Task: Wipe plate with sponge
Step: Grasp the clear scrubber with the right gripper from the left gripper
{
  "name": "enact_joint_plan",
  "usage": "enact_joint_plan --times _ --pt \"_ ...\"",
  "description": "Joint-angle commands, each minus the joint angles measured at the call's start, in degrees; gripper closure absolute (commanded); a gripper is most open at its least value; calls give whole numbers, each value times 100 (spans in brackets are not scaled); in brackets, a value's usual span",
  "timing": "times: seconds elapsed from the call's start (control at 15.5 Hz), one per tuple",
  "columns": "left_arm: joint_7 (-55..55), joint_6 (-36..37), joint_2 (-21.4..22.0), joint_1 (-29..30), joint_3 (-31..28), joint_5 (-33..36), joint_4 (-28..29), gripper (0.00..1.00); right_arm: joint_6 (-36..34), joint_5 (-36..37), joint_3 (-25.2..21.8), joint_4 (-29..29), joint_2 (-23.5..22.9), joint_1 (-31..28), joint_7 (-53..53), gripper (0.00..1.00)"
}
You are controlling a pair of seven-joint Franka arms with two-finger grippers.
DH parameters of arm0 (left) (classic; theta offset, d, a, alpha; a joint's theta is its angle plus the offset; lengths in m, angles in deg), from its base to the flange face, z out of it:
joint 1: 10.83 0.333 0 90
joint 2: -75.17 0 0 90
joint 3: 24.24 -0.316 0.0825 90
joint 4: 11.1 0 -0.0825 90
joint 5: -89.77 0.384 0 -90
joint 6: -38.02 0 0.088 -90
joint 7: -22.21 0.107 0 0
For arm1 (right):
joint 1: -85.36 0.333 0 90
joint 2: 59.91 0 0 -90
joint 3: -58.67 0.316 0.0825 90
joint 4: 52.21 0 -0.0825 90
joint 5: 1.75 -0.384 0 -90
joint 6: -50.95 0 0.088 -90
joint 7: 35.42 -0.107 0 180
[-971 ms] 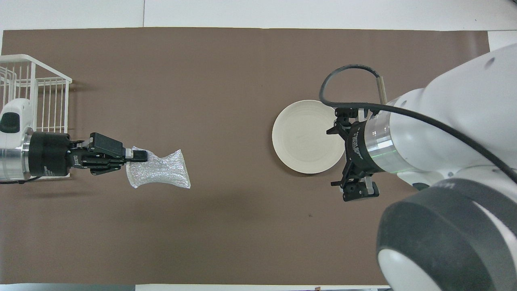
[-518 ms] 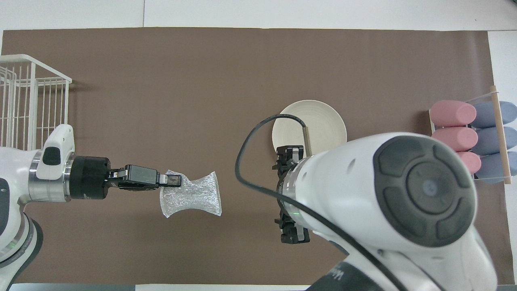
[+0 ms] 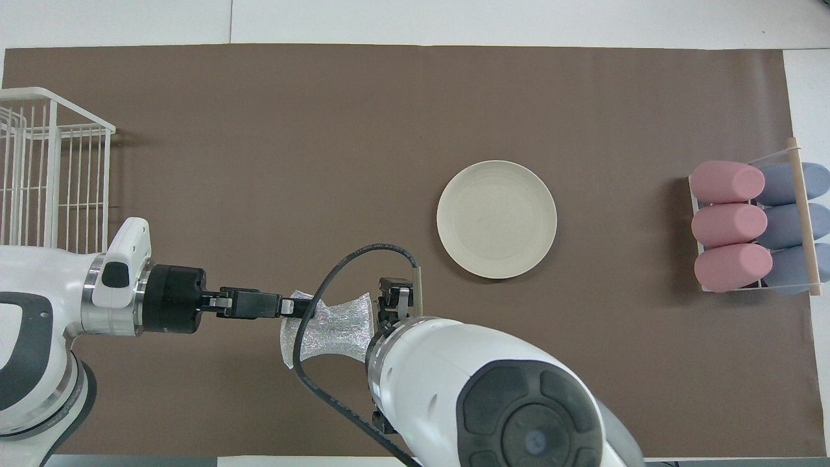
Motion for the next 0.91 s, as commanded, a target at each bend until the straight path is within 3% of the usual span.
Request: enact_joint_plan --times 0.0,0.71,0.84 --pt "95 17 199 -101 -78 -136 204 100 470 -47 -17 -376 95 260 -141 0" --pt "60 229 208 -31 -104 -136 204 100 1386 -38 -17 -465 -134 410 -62 0" --pt "59 237 208 -31 -104 -127 213 100 1412 -38 -17 -535 -125 427 148 81"
